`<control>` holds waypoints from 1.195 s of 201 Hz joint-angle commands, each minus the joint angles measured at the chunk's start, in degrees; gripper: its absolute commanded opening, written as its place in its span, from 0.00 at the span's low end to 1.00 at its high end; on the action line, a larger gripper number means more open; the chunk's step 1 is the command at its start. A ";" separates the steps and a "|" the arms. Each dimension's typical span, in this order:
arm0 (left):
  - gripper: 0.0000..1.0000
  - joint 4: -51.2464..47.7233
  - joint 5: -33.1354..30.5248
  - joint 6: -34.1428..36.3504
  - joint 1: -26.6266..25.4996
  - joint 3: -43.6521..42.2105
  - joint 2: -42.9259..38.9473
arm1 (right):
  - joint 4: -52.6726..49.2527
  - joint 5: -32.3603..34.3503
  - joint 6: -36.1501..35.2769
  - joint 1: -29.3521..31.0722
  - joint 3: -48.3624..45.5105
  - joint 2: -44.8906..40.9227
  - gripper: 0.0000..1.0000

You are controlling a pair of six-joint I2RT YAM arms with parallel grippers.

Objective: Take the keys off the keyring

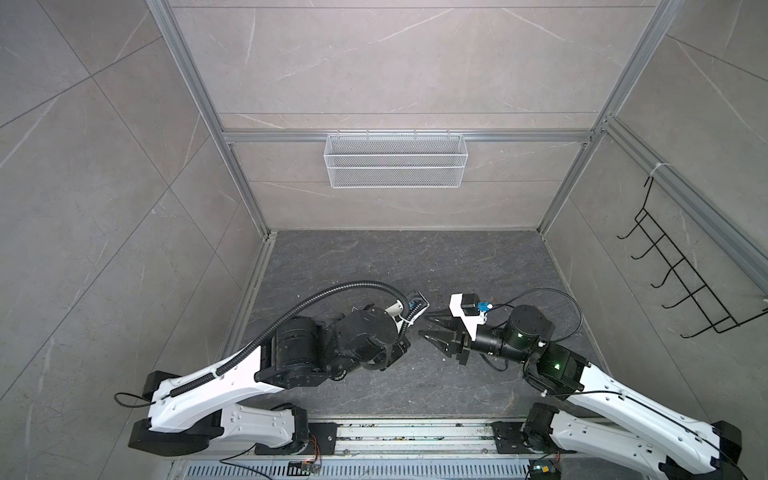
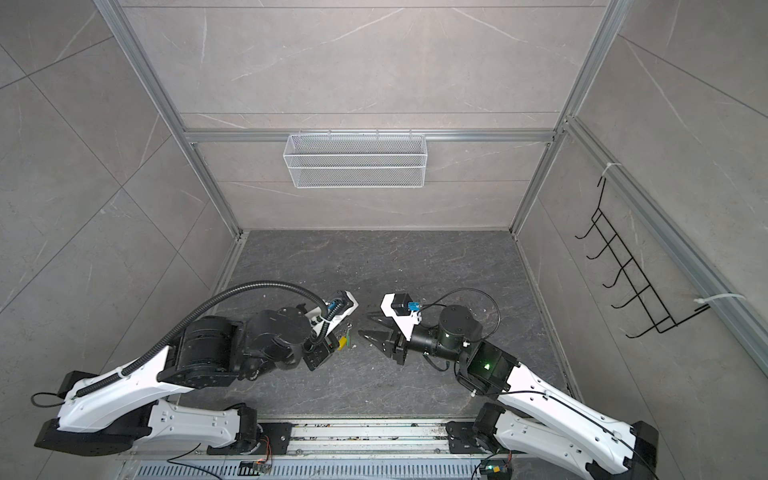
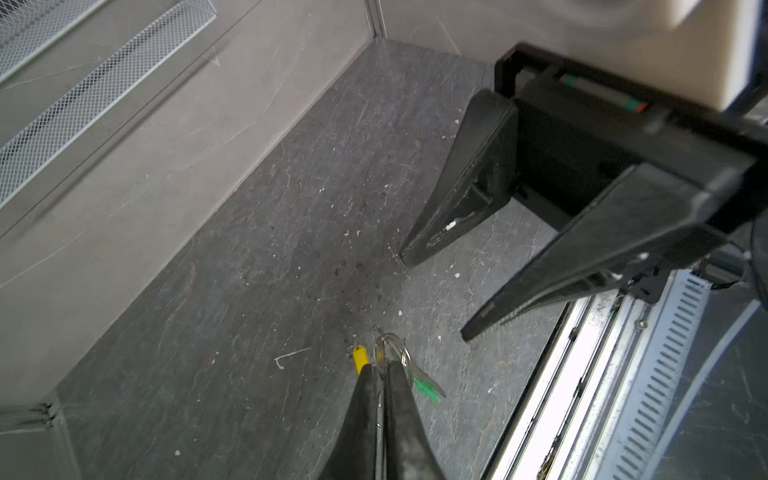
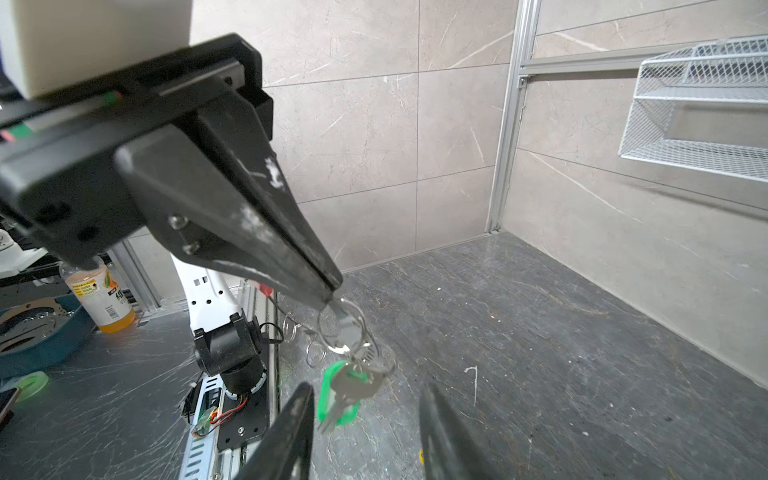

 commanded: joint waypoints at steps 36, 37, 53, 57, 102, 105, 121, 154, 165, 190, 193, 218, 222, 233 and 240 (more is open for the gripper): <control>0.00 2.68 1.36 -9.86 0.51 0.97 -0.84 | -8.93 2.50 -4.34 0.60 5.56 -0.06 0.42; 0.00 2.55 1.39 -9.94 0.56 0.99 -0.85 | -9.07 2.65 -4.48 0.63 5.72 -0.06 0.42; 0.00 1.46 3.67 -11.54 1.41 1.30 -0.51 | -10.55 5.32 -6.43 1.53 6.77 -0.50 0.42; 0.00 1.60 3.85 -11.60 1.41 0.93 -0.63 | -10.74 6.22 -6.79 1.72 7.05 -0.58 0.42; 0.00 4.45 6.42 -13.38 3.36 -1.90 -3.31 | -12.98 10.47 -11.05 5.90 9.79 1.29 0.41; 0.00 4.39 6.76 -13.51 3.53 -1.85 -3.24 | -13.25 10.92 -11.62 6.39 10.09 1.49 0.41; 0.00 3.63 7.33 -14.10 3.95 -1.55 -2.84 | -14.18 16.51 -14.68 9.77 11.12 2.37 0.40; 0.00 3.43 8.12 -14.39 4.24 -1.55 -3.04 | -14.17 22.17 -17.85 13.38 11.67 3.03 0.39; 0.00 3.49 8.25 -14.31 4.30 -1.65 -3.22 | -14.23 24.56 -18.76 14.53 11.61 3.60 0.39; 0.00 4.17 8.67 -13.92 4.45 -2.48 -4.06 | -12.73 26.58 -17.96 15.08 10.37 3.26 0.39; 0.00 4.24 8.74 -13.96 4.47 -2.57 -4.16 | -12.66 26.52 -17.59 15.08 10.28 3.21 0.39; 0.00 5.28 8.73 -13.62 4.47 -3.79 -5.18 | -11.21 24.65 -13.78 14.59 10.01 2.31 0.38; 0.00 5.36 8.72 -13.50 4.48 -3.95 -5.31 | -11.02 23.69 -13.00 14.03 10.00 2.10 0.38; 0.00 6.03 8.56 -13.20 4.49 -4.74 -5.97 | -10.63 19.79 -9.77 11.66 10.29 1.79 0.38; 0.00 6.71 8.25 -12.98 4.52 -5.39 -6.54 | -10.55 16.67 -6.93 9.28 10.60 2.07 0.38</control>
